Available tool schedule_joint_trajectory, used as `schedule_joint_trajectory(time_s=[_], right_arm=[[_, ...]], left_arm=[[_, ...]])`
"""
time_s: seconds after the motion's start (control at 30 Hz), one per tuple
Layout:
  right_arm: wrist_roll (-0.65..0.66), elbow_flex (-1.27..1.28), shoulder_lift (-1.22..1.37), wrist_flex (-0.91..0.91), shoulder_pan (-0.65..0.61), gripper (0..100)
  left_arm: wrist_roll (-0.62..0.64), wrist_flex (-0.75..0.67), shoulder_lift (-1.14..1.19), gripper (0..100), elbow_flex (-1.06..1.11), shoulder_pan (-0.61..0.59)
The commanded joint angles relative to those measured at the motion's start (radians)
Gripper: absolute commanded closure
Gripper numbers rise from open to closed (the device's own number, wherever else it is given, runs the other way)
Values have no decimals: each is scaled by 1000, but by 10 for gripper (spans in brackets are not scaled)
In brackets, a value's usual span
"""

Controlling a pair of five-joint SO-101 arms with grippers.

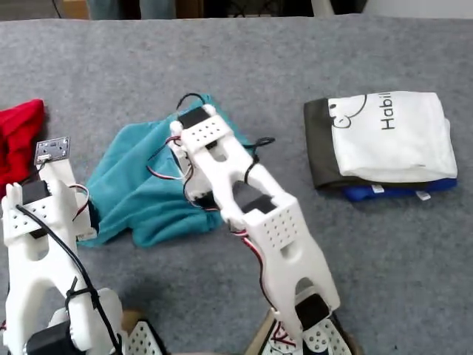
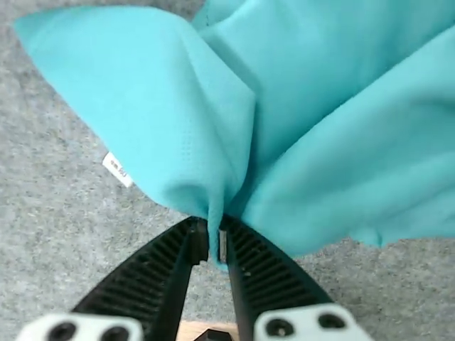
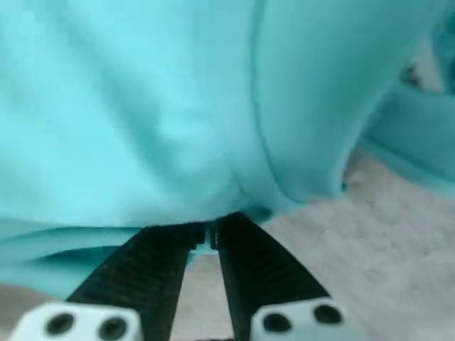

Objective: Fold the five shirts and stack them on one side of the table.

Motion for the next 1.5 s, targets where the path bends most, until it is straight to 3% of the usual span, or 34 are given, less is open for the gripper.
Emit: schedule_joint_trajectory(time_s=[0.0,0.23,0.43,0.6,0.67,0.9,1.1,1.27,1.47], right_arm=[[60,102,-91,17,35,965],[60,131,-262,-173,130,963],[58,117,-170,-377,132,966],[58,13,-122,-224,132,966],[58,-8,-111,-239,138,966],[60,-102,10,-525,138,966],[64,-351,136,-683,140,966],[66,-587,229,-669,140,966],[66,-829,255,-338,150,966]], left_arm=[[5,-12,-25,942,-12,-4],[5,-38,-25,942,-10,2],[5,-51,-25,942,-13,5],[5,-51,-25,942,-13,-1],[5,-51,-25,942,-13,5],[8,-51,-25,942,-13,7],[11,-51,-25,942,-13,5],[9,-51,-25,942,-13,5],[6,-51,-25,942,-13,5]])
